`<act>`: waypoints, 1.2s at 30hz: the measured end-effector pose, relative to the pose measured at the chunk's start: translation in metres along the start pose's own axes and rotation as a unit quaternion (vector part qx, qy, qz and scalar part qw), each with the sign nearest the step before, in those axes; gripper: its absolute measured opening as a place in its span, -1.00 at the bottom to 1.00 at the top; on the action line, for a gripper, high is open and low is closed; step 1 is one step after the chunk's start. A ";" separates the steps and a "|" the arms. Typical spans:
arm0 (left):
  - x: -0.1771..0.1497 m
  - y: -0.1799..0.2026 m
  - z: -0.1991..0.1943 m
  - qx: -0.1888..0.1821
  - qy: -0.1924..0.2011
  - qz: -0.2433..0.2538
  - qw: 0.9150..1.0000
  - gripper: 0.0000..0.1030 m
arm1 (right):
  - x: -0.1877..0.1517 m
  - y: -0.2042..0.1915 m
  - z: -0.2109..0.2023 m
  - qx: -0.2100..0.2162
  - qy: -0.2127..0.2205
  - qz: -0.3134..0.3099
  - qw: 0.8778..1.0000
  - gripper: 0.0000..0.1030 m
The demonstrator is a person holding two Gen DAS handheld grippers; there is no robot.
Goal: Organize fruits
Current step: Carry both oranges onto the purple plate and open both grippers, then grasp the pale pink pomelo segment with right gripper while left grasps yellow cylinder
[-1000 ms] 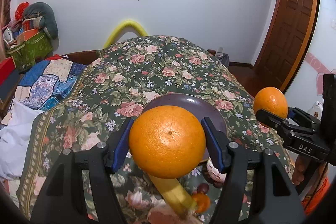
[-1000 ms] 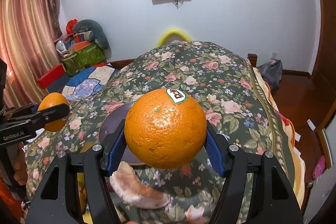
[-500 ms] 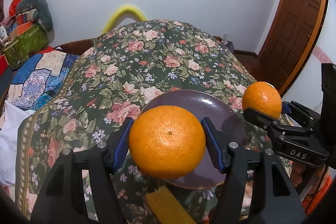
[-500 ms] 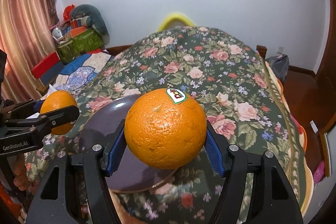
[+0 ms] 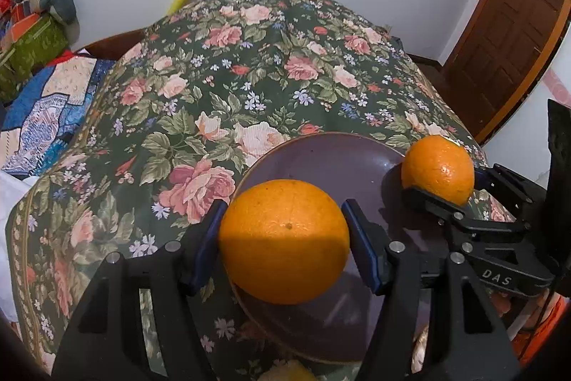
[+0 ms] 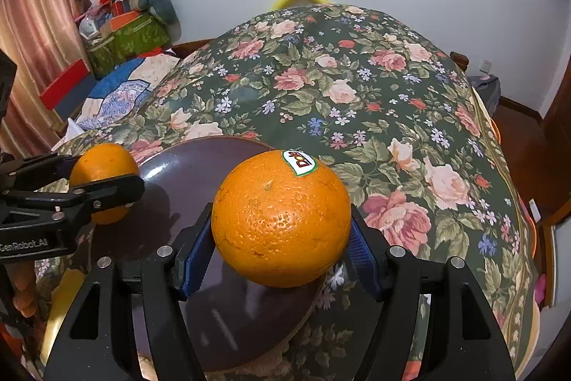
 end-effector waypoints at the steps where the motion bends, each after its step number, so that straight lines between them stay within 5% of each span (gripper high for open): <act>1: 0.000 0.000 0.003 -0.001 -0.003 -0.001 1.000 0.26 | 0.000 0.000 0.002 0.001 -0.002 -0.002 1.000 0.26; 16: -0.007 0.007 0.021 -0.011 -0.026 0.005 1.000 0.27 | -0.005 -0.007 0.014 0.001 -0.025 -0.040 0.999 0.29; 36: 0.012 0.014 -0.085 0.010 0.058 0.011 0.998 0.32 | 0.005 -0.026 -0.064 0.014 0.034 -0.031 0.999 0.32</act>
Point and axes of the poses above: each gripper's, at about its wrist camera, not at the fingertips, and z roughly the way its jaws point, y to its right, x to its top, the point moved 5 cm from there along z, roughly the way its jaws point, and after that the axes turned 15 degrees about y, right-handed, at the moved point
